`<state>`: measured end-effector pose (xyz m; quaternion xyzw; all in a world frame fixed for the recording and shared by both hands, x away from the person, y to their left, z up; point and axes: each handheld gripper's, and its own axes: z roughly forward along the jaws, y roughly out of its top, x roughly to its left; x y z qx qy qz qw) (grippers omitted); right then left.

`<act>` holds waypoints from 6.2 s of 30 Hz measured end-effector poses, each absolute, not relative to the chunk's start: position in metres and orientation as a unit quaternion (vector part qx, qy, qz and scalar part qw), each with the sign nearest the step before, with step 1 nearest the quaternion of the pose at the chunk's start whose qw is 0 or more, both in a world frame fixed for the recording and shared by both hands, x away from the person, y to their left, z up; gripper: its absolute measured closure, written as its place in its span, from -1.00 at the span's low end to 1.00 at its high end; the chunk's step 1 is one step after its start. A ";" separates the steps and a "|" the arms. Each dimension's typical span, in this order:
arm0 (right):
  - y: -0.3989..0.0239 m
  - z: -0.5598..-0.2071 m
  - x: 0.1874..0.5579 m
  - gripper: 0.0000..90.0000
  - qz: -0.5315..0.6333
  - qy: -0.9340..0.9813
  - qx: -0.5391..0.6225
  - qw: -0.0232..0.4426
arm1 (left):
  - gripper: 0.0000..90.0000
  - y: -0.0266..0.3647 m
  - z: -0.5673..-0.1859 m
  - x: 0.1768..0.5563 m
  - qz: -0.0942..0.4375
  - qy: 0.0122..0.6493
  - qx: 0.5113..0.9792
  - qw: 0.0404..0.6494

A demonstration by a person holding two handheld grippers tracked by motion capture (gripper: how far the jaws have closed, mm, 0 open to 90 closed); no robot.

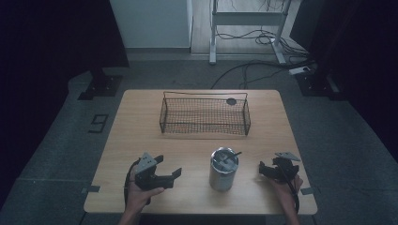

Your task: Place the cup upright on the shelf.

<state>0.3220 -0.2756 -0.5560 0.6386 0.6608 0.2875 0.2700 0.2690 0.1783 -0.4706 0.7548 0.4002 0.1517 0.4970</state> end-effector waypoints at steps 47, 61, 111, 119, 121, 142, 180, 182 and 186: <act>-0.276 -0.556 0.322 -0.89 0.287 0.661 0.638 0.270 | -0.92 0.101 -0.475 0.258 0.102 0.304 0.814 0.484; -0.276 -0.556 0.322 -0.89 0.287 0.661 0.638 0.270 | -0.96 0.083 -0.473 0.268 0.076 0.291 0.816 0.493; -0.276 -0.556 0.322 -0.89 0.287 0.661 0.638 0.271 | -1.00 0.023 -0.475 0.297 0.079 0.268 0.838 0.468; -0.276 -0.556 0.322 -0.89 0.287 0.662 0.638 0.271 | -0.99 0.017 -0.478 0.298 0.090 0.266 0.837 0.470; -0.276 -0.556 0.322 -0.89 0.287 0.662 0.638 0.271 | -0.98 0.017 -0.479 0.298 0.092 0.264 0.837 0.470; -0.276 -0.556 0.322 -0.89 0.287 0.661 0.638 0.270 | -0.92 0.010 -0.485 0.297 0.122 0.248 0.834 0.478; -0.277 -0.556 0.322 -0.88 0.288 0.659 0.640 0.270 | -0.91 0.041 -0.466 0.300 0.153 0.245 0.815 0.503; -0.277 -0.556 0.322 -0.88 0.288 0.659 0.641 0.270 | -0.91 0.043 -0.464 0.301 0.151 0.246 0.814 0.505; -0.277 -0.556 0.322 -0.88 0.288 0.659 0.641 0.270 | -0.91 0.047 -0.461 0.303 0.150 0.250 0.811 0.507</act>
